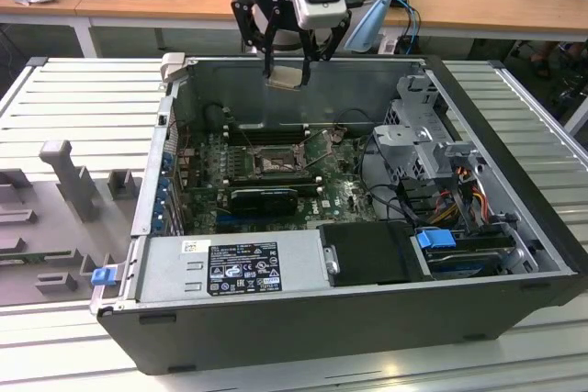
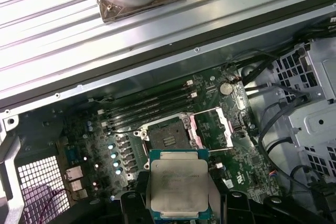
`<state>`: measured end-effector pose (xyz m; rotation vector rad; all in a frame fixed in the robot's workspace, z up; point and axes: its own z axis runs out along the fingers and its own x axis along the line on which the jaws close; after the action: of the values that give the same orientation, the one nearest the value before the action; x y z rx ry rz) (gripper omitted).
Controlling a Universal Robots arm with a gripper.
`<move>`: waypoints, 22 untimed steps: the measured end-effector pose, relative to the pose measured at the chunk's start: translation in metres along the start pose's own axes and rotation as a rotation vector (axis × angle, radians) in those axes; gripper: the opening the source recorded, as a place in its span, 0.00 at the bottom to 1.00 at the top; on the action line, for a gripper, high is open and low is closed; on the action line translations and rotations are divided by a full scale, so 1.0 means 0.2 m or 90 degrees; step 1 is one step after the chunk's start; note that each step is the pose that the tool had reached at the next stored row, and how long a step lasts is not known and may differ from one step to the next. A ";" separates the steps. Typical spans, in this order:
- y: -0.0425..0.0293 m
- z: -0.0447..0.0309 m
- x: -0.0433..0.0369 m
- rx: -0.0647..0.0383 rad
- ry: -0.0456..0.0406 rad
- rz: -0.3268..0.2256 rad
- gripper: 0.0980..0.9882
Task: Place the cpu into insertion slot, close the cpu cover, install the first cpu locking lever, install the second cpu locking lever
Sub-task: 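Place the cpu into insertion slot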
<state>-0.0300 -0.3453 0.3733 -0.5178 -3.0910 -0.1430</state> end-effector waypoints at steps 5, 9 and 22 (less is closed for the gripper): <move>0.000 0.000 0.000 0.000 -0.0014 0.015 0.48; 0.000 0.000 0.000 -0.001 -0.0025 0.028 0.48; 0.000 0.000 0.000 -0.002 -0.0070 0.079 0.48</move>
<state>-0.0300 -0.3453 0.3733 -0.7110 -3.0581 -0.1434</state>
